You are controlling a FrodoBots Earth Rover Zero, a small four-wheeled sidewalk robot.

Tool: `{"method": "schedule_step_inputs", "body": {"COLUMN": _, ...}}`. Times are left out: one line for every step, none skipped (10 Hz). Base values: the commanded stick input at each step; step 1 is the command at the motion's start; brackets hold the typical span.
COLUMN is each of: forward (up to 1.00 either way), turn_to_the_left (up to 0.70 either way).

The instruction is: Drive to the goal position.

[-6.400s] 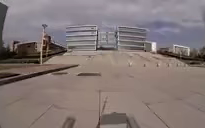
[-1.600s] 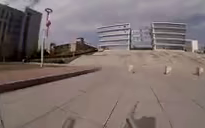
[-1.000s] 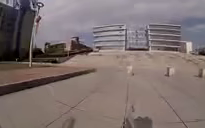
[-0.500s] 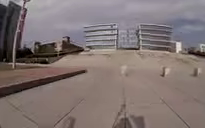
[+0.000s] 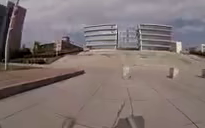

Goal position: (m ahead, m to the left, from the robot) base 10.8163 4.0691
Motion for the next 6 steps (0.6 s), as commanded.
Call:
{"method": "schedule_step_inputs", "body": {"forward": 1.00, "turn_to_the_left": 0.00}}
{"method": "schedule_step_inputs", "body": {"forward": 1.00, "turn_to_the_left": 0.00}}
{"method": "schedule_step_inputs", "body": {"forward": 1.00, "turn_to_the_left": 0.00}}
{"method": "schedule_step_inputs", "body": {"forward": 1.00, "turn_to_the_left": 0.00}}
{"method": "schedule_step_inputs", "body": {"forward": 1.00, "turn_to_the_left": 0.00}}
{"method": "schedule_step_inputs", "body": {"forward": 1.00, "turn_to_the_left": 0.00}}
